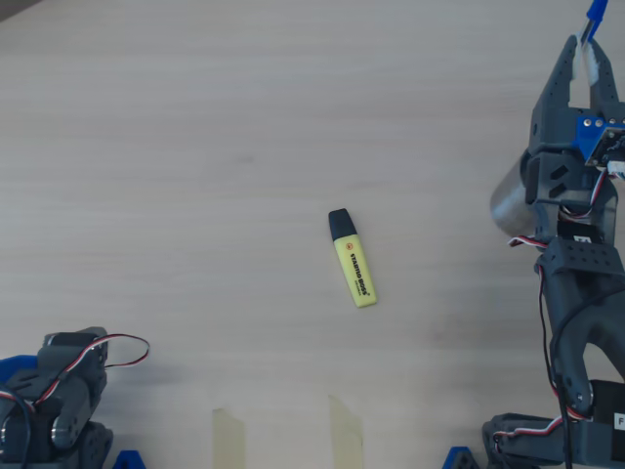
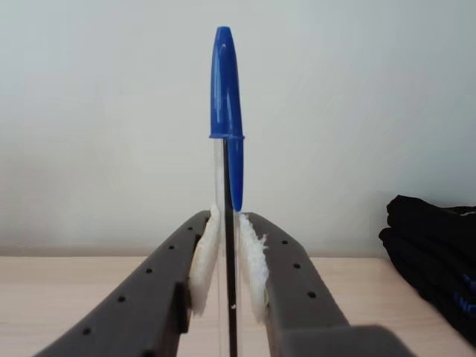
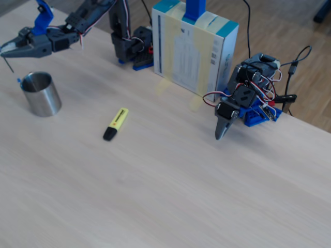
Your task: Grab the blue pen and put it in the silver cup.
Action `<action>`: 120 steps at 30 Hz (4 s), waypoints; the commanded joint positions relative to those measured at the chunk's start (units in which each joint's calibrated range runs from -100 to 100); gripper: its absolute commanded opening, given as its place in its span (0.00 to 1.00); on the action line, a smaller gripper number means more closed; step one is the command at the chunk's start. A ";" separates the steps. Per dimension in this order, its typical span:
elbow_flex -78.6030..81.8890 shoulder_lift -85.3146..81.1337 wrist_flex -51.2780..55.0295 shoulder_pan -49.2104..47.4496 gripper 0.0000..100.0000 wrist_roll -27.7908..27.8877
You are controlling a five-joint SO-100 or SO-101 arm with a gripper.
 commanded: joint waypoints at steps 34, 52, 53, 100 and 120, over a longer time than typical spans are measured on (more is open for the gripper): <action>-3.43 9.35 2.73 -0.48 0.02 2.77; -2.16 -8.44 3.42 1.96 0.02 2.82; -1.62 -9.02 3.42 2.66 0.02 2.82; 19.70 -8.02 3.51 3.18 0.02 3.29; 26.59 -8.27 2.99 4.14 0.02 3.29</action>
